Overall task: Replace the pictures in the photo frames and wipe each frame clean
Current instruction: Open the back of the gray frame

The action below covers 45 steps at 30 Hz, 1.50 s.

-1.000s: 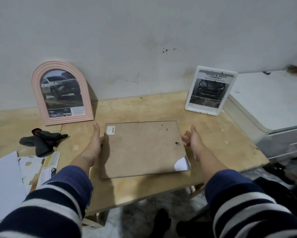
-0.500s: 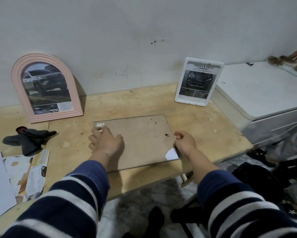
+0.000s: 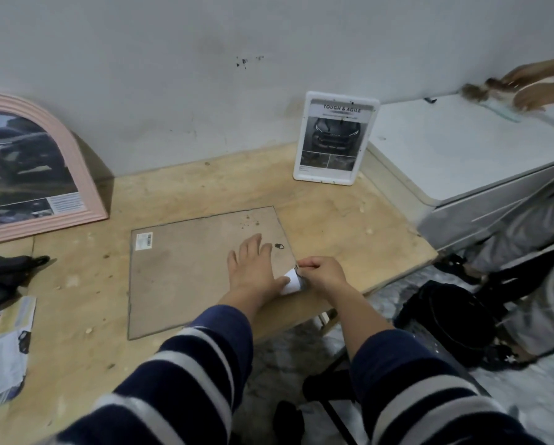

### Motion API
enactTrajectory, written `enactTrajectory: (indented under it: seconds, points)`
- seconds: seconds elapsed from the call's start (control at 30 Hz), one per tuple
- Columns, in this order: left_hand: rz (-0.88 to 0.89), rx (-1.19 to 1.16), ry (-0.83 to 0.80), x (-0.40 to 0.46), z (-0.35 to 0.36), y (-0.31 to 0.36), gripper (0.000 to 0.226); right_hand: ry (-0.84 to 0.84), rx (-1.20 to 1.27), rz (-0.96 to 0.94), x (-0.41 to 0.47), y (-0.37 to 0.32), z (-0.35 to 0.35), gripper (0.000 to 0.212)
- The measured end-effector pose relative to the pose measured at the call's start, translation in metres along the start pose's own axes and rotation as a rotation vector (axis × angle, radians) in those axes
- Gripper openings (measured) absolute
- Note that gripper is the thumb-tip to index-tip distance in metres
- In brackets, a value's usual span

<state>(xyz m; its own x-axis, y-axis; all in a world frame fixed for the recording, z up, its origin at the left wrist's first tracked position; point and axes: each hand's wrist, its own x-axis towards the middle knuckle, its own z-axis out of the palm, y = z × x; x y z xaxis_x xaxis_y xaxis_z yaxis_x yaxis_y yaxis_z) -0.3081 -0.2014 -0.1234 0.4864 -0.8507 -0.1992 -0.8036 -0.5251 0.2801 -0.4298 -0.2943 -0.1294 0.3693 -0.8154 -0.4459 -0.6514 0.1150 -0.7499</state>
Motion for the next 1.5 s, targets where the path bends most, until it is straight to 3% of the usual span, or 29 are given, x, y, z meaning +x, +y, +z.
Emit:
enactTrajectory:
  seconds: [0.17,0.27,0.5,0.7,0.87,0.97,1.1,1.27,1.4,1.5]
  points:
    - [0.017,0.173,0.034,0.013,0.001,0.011,0.075,-0.033,-0.069,-0.029,0.002,-0.002,-0.003,0.025]
    - [0.079,0.331,0.012,0.013,0.001,0.022,0.055,-0.041,-0.093,-0.025,0.005,-0.002,-0.004,0.023]
    - [0.086,0.348,-0.125,0.016,0.008,0.037,0.062,-0.096,-0.086,0.02,0.01,-0.007,-0.007,0.016]
    - [0.127,0.338,-0.111,0.011,0.008,0.039,0.06,-0.125,-0.084,0.022,0.013,-0.009,-0.01,0.019]
    - [0.142,0.332,-0.106,0.009,0.007,0.036,0.065,-0.121,-0.151,0.023,0.019,-0.015,-0.005,0.008]
    - [0.148,0.305,-0.067,0.011,0.008,0.033,0.067,-0.08,0.0,0.082,0.027,-0.02,-0.005,0.014]
    - [0.149,0.289,-0.036,0.011,0.01,0.031,0.066,-0.152,0.106,0.188,0.027,-0.032,-0.01,0.017]
    - [0.148,0.292,-0.046,0.009,0.013,0.032,0.06,-0.327,0.118,0.345,0.028,-0.047,-0.019,0.027]
    - [0.157,0.258,-0.012,0.007,0.006,0.03,0.046,-0.275,0.069,0.305,0.033,-0.047,-0.009,0.031]
    - [0.131,0.202,0.145,0.011,-0.008,0.022,0.032,-0.228,0.068,0.269,0.039,-0.04,-0.004,0.031]
